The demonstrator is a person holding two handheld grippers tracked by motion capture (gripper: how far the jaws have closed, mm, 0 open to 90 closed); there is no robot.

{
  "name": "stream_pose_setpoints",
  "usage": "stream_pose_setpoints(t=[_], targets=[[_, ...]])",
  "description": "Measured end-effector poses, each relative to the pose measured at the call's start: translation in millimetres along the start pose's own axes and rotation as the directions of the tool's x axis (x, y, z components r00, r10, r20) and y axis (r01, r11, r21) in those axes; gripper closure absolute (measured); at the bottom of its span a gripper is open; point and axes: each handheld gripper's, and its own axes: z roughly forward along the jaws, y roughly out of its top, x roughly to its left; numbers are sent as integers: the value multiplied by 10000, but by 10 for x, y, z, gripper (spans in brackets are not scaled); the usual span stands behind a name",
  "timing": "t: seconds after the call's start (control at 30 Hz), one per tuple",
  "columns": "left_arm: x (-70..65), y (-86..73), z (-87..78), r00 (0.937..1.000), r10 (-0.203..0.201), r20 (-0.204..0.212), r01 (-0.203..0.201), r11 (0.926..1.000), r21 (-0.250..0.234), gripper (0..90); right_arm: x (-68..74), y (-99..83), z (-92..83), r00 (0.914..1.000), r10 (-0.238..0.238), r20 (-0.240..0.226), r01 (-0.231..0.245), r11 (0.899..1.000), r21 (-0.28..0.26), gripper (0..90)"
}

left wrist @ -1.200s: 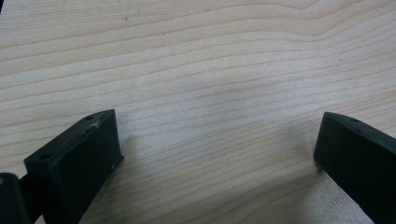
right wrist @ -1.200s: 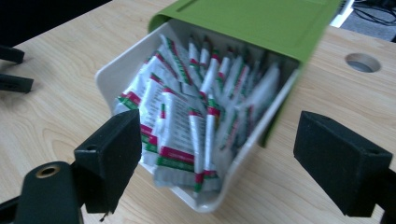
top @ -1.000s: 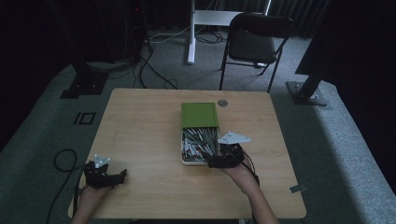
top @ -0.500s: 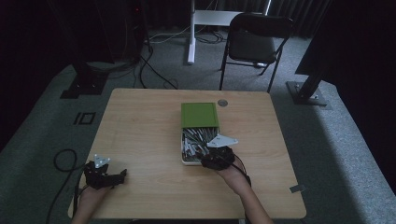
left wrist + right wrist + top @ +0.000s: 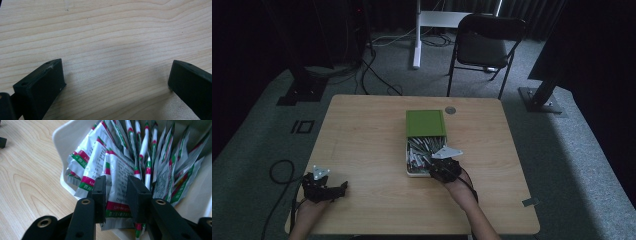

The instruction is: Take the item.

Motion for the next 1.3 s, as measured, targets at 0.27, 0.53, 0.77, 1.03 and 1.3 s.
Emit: stream_pose_setpoints(t=[0.27, 0.53, 0.77, 1.03, 1.3], targets=[[0, 0, 0, 10000, 5, -5, -5, 10000, 2, 13, 1, -20, 55, 9994, -77, 348, 69, 9997, 222, 757], [0, 0, 0, 10000, 2, -2, -2, 10000, 1, 13, -8, -17, 80, 9965, -187, 813, 162, 9994, 309, 867], [0, 0, 1, 10000, 1, -4, -1, 10000, -5, 13, -11, 16, 18, 9965, -152, 817, 140, 9998, 151, 876], [0, 0, 0, 10000, 1, -3, -1, 10000, -3, 13, -16, 75, -113, 9987, 14, 500, -4, 9998, -195, 878], [-1, 0, 0, 10000, -8, -1, 8, 10000, -7, 13, -5, 158, -261, 9997, 131, 222, -114, 9972, -733, 880]])
